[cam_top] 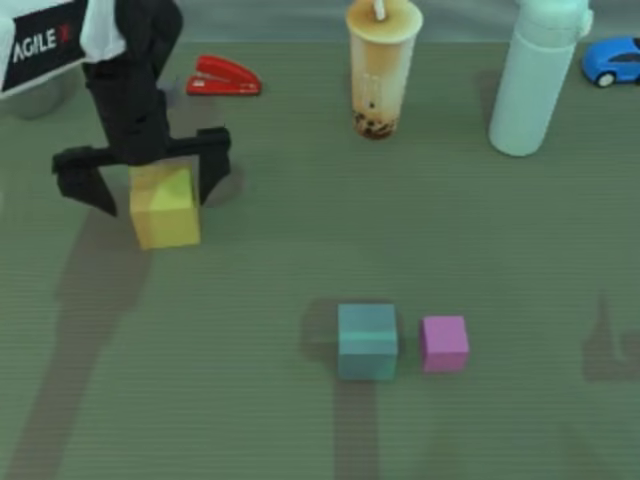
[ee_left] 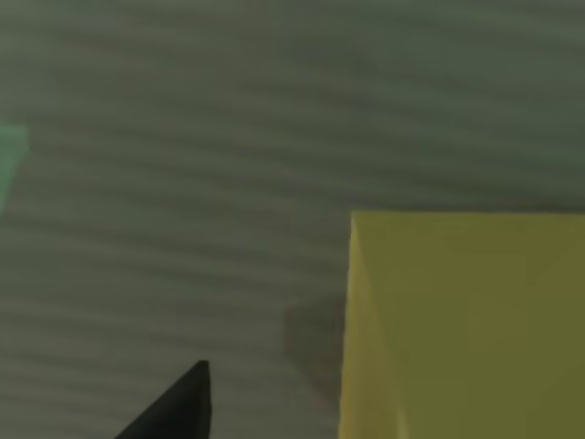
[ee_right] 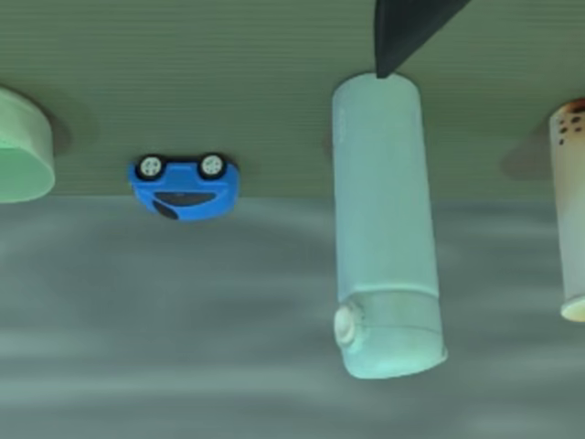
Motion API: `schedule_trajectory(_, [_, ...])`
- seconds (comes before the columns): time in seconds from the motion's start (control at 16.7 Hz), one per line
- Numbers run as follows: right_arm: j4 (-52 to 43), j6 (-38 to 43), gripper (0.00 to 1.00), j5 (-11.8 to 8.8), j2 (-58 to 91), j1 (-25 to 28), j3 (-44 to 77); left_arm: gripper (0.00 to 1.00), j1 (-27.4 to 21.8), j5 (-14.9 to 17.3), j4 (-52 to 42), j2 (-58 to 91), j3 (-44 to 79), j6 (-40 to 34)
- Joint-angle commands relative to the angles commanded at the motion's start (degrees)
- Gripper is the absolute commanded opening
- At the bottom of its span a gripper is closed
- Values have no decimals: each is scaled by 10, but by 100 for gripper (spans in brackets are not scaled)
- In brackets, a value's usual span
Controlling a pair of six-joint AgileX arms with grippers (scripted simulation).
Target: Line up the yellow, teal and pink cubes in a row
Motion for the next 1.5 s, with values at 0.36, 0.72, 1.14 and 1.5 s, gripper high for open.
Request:
schedule_trajectory(0.36, [0,0,100,0,0,0,0,100,0,0,34,9,-30,0])
schedule_trajectory(0.72, [0,0,100,0,0,0,0,55,0,0,34,9,-30,0])
schedule_trajectory(1.14, [0,0,100,0,0,0,0,2,0,0,34,9,-30,0])
schedule_trajectory(1.5, [0,0,100,0,0,0,0,0,0,0,34,9,-30,0])
